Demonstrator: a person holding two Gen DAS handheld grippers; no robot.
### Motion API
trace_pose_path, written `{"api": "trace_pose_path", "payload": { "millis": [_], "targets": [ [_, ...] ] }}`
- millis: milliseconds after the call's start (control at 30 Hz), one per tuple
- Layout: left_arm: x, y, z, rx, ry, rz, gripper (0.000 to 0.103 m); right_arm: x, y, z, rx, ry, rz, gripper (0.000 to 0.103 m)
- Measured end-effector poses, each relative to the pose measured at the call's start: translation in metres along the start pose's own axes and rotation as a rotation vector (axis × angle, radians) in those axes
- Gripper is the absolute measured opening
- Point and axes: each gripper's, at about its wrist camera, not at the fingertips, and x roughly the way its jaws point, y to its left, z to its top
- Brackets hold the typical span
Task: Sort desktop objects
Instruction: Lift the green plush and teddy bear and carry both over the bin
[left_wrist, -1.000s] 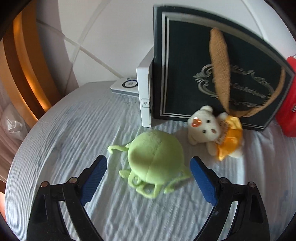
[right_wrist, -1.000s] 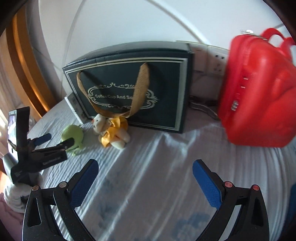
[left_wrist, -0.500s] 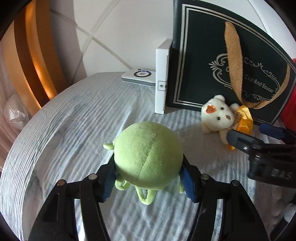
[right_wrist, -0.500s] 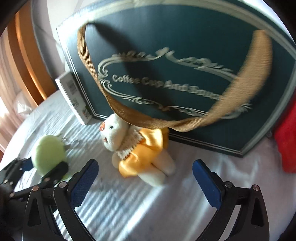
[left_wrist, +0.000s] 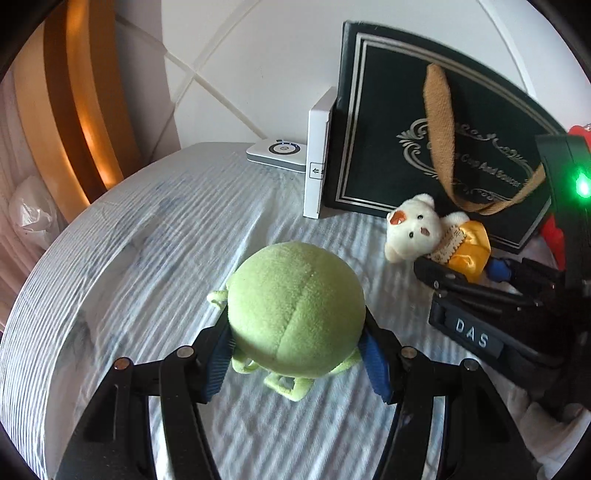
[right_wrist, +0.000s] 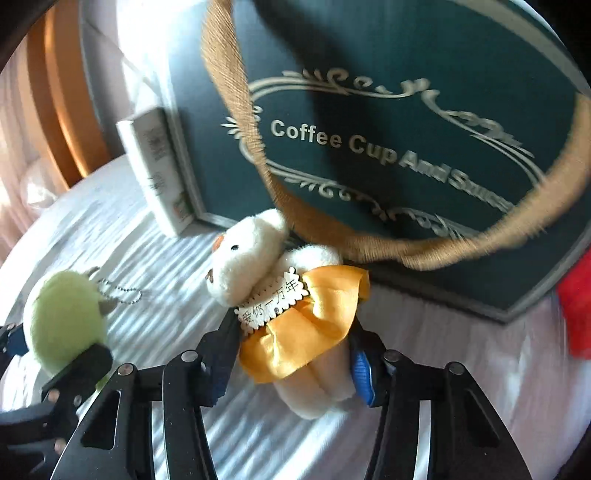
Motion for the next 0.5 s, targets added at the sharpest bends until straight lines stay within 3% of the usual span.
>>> {"api": "trace_pose_path", "payload": {
  "millis": [167, 500],
  "targets": [
    [-0.04, -0.002, -0.019, -0.038, -0.022, -0.017, 0.061, -0.054, -0.002, -0.027, 0.048, -0.041, 0.043, 0.051],
    [-0.168, -0.023, -0.064, -0.001, -0.115, -0.065, 0.061, -0.208, 0.002, -0.088, 0.065, -0.107, 0.051, 0.051]
  ]
}}
